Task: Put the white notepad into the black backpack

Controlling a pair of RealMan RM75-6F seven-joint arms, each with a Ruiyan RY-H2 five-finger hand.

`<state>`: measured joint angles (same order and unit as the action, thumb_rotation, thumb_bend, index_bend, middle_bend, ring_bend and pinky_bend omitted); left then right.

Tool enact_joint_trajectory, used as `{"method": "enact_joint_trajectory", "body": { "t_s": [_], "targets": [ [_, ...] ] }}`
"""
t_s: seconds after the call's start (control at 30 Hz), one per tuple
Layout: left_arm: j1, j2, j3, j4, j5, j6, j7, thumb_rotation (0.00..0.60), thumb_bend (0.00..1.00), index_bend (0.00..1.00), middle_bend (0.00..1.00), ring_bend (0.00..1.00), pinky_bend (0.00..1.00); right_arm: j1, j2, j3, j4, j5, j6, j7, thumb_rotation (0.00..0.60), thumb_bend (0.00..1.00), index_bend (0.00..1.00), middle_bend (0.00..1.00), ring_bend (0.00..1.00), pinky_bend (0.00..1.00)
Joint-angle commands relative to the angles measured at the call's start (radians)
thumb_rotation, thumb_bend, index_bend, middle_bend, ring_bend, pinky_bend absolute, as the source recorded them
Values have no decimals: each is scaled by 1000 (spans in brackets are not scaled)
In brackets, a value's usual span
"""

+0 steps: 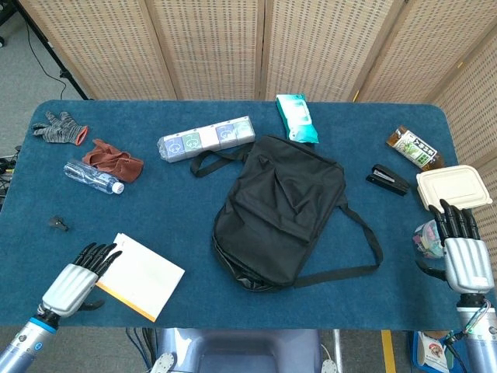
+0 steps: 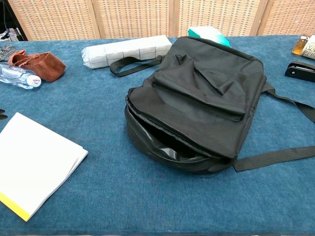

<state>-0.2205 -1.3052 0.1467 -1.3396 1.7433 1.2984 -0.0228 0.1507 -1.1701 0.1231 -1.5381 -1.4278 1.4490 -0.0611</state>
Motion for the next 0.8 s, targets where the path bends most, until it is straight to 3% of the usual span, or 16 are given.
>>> {"method": "enact_joint_trajectory", "body": {
  "t_s": [0.03, 0.8],
  "targets": [
    [-4, -11, 3, 12, -3, -10, 1, 600, 0, 0, 0, 0, 0, 0, 1, 2, -1, 3, -2, 2, 600, 0, 0, 0, 0, 0],
    [-18, -89, 8, 105, -4, -8, 20, 600, 0, 0, 0, 0, 0, 1, 4, 12, -3, 15, -6, 10, 600, 0, 0, 0, 0, 0]
  ]
}}
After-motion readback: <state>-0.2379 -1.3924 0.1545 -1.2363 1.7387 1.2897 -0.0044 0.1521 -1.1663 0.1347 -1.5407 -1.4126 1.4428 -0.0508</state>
